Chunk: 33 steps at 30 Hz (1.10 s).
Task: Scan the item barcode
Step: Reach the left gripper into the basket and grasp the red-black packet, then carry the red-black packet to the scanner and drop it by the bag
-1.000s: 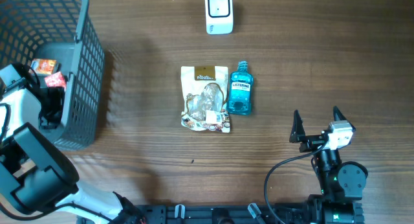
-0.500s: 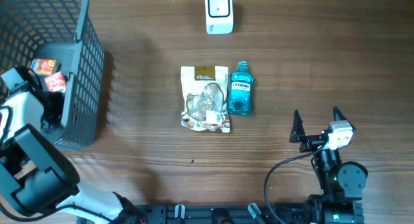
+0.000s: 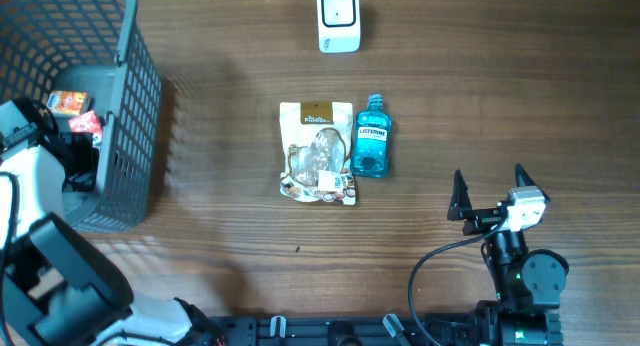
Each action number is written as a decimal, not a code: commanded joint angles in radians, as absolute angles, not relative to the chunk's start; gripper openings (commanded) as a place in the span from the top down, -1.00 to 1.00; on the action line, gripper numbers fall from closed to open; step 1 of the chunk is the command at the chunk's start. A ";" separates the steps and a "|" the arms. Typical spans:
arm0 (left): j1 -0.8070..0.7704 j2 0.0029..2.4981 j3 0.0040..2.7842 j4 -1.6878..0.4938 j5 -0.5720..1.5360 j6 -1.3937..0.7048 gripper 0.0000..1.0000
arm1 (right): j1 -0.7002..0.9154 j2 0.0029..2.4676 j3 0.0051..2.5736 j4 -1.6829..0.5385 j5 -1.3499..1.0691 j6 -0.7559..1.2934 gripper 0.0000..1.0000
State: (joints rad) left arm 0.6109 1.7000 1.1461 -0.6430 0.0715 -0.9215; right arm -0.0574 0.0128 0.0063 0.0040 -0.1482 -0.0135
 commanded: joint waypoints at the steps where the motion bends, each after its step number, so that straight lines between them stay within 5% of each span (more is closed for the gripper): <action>1: 0.614 1.570 1.139 -0.642 0.105 -0.920 0.92 | -0.054 0.010 0.006 0.008 -0.142 -0.023 -1.00; 19: 0.547 0.920 1.139 -0.365 0.302 -0.929 0.92 | -0.054 0.010 0.006 0.008 -0.142 -0.023 -1.00; 26: 0.209 0.842 1.139 -0.373 0.348 -0.980 0.92 | -0.054 0.010 0.006 0.008 -0.142 -0.023 -1.00; 33: -0.215 1.069 1.139 -0.398 0.344 -0.974 0.92 | -0.054 0.010 0.006 0.008 -0.142 -0.023 -1.00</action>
